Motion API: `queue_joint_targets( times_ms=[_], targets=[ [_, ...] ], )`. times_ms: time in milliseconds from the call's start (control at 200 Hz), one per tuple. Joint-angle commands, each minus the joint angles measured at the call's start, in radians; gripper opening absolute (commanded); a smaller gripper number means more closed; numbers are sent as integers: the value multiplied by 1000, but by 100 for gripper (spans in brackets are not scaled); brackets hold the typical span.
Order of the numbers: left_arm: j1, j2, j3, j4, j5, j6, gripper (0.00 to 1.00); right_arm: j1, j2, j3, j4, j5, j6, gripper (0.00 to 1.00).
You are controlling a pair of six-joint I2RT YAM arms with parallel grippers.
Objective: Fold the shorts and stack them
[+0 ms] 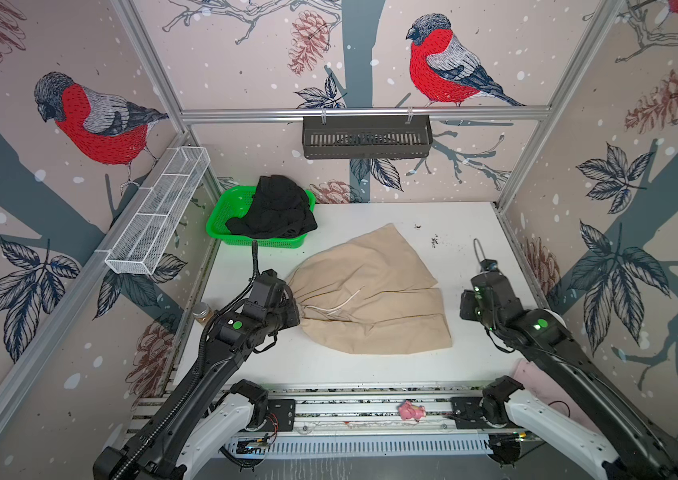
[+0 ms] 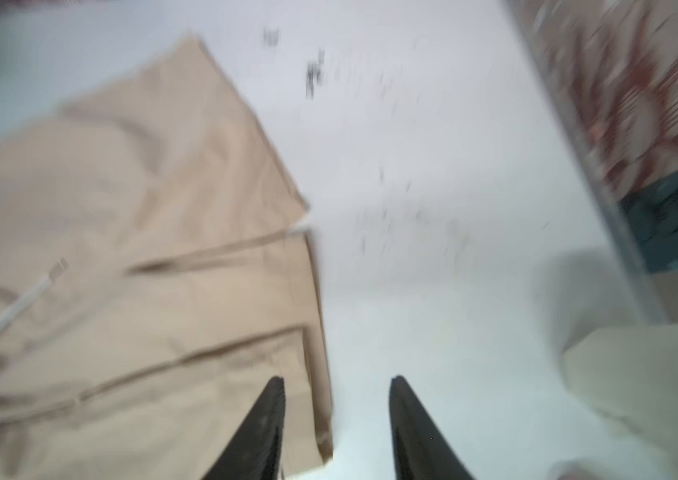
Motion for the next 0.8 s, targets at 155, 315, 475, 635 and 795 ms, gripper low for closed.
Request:
queue_joint_targets(
  times_ms=[155,315,475,635,795],
  targets=[
    [3,-12,-7,42,-76,-22,0,-2,-2,-233,253,-247,287,55],
    [4,21,7,59,-81,-2,0,-14,48,-312,391,-234,237,58],
    [4,34,-4,91,-65,-4,0,-16,76,-350,463,-283,208,57],
    [4,25,-14,88,-73,-5,0,-36,109,-393,492,-284,211,56],
    [3,5,-11,78,-89,-1,0,-46,149,-369,449,-258,190,55]
  ],
)
